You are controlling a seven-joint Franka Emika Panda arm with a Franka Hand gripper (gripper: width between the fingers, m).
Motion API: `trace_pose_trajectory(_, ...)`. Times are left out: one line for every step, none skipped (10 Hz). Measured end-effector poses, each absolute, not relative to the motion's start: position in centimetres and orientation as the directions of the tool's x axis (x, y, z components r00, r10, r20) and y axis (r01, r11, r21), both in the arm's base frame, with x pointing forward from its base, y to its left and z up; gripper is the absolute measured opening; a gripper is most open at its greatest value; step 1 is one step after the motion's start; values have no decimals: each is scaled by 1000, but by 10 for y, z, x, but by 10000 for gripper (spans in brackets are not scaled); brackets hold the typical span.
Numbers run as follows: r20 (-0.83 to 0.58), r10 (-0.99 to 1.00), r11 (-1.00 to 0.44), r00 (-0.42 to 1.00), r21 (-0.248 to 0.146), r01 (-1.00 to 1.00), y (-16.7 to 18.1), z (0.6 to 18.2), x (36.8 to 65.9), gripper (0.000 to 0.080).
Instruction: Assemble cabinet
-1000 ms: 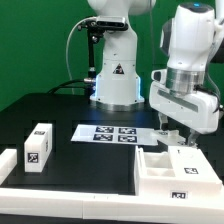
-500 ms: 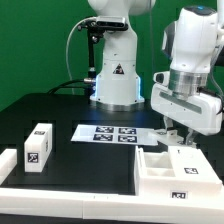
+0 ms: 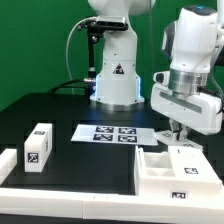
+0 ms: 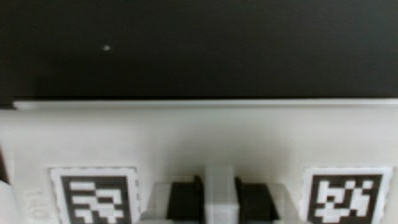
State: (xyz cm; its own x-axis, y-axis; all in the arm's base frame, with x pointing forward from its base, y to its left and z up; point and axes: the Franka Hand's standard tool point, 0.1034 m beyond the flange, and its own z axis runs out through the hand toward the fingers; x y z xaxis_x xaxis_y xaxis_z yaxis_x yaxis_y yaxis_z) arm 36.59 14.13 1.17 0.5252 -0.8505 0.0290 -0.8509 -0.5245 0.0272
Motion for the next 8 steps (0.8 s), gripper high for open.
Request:
trace_pose_trajectory(29, -850, -525, 526, 27, -850, 141, 12, 366, 68)
trace_pose_trajectory(31, -835, -550, 550, 20, -835, 142, 14, 368, 68)
trace_pose_trajectory(41, -778, -627, 626, -11, -779, 143, 23, 376, 68)
trace_pose_trajectory(46, -736, -677, 676, -32, -735, 147, 30, 381, 67)
trace_pose_trajectory(40, -705, -709, 708, -38, -704, 153, 35, 382, 67)
trace_pose_trajectory(61, -654, -756, 754, -48, -653, 154, 36, 384, 67)
trace_pose_trajectory(60, -660, -751, 749, -47, -658, 153, 35, 383, 67)
trace_pose_trajectory(61, -643, -766, 763, -46, -641, 153, 35, 384, 67)
